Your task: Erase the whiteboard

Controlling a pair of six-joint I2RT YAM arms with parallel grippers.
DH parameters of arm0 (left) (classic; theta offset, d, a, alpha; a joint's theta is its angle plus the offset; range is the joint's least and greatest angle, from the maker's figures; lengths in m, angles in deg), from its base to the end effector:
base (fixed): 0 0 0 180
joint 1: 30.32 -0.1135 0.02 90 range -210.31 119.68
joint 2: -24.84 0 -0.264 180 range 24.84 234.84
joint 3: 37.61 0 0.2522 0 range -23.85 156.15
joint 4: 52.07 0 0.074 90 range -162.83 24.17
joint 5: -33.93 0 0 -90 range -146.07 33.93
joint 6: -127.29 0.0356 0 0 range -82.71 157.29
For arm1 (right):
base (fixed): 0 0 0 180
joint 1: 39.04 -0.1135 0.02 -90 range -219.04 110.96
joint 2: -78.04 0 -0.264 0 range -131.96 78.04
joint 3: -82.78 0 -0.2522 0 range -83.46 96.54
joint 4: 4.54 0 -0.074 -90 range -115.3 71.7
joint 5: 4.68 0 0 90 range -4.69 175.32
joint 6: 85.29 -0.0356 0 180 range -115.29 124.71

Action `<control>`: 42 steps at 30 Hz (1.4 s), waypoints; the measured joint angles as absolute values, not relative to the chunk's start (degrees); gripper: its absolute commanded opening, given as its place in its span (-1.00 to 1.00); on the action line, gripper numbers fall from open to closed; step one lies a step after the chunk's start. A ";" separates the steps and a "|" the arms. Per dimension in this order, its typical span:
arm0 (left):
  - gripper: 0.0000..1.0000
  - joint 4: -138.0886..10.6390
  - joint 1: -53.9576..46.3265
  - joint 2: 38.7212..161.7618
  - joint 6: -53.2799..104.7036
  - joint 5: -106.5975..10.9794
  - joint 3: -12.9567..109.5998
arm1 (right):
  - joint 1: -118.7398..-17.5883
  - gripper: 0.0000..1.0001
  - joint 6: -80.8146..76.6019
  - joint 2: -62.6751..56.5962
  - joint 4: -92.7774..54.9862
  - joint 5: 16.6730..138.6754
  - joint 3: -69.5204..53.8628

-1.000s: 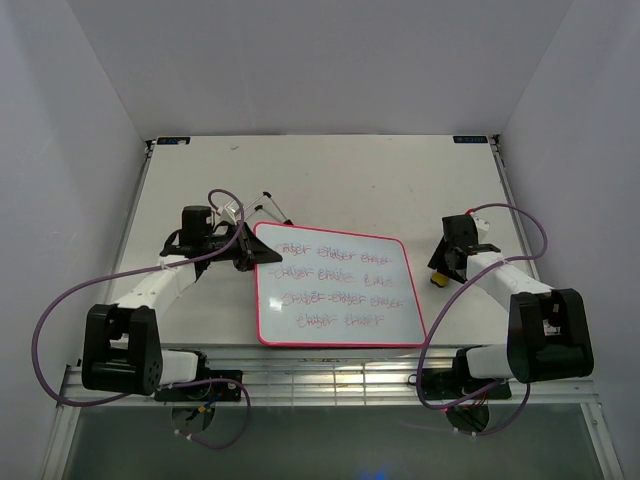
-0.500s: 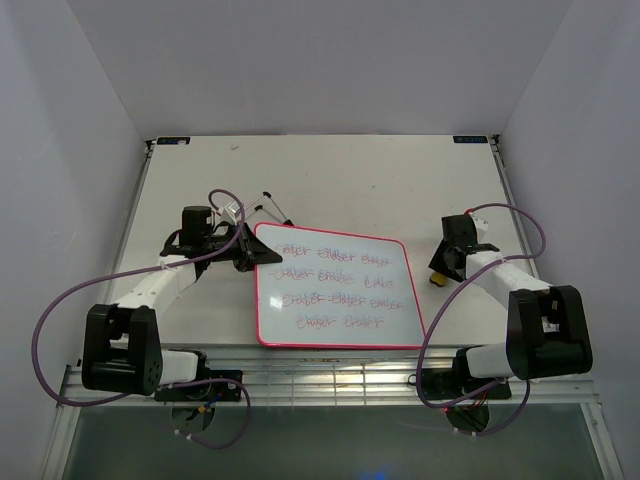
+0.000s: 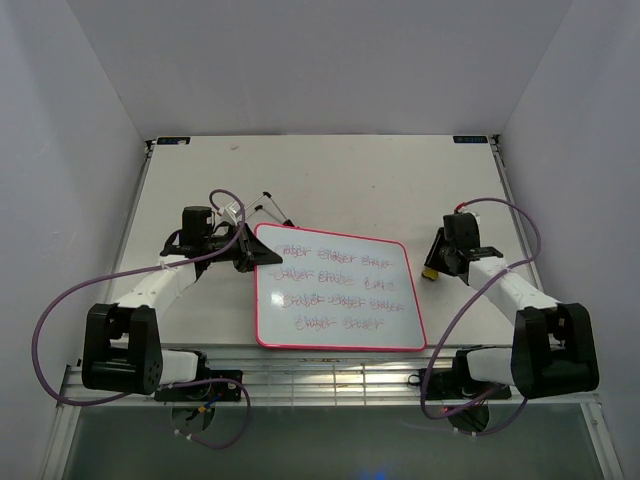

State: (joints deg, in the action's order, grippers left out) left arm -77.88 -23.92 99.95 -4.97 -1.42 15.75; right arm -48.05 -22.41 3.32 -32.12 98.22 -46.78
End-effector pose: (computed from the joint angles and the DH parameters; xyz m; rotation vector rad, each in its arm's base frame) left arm 0.2454 -0.0567 0.2054 -0.2836 2.4566 -1.5294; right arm 0.2456 0.0309 0.1790 0.4787 2.3971 -0.0007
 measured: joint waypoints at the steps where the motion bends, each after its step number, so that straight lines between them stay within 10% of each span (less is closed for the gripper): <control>1: -1.00 -77.90 -23.92 99.95 -4.84 -1.35 15.75 | -48.67 -0.45 -21.38 4.61 -31.73 96.84 -46.71; 10: -1.00 -78.32 -23.92 99.97 -3.61 -0.17 15.75 | -65.76 -0.46 -15.04 5.14 -27.29 80.01 -34.21; 24: -1.00 -79.30 -24.32 100.17 -2.08 0.99 15.55 | -92.73 -0.53 -0.35 -24.68 -26.73 73.33 -0.61; 42: -1.00 -79.24 -24.14 101.43 -1.32 1.34 15.53 | -90.17 -0.54 2.05 -16.06 -22.53 77.68 -16.02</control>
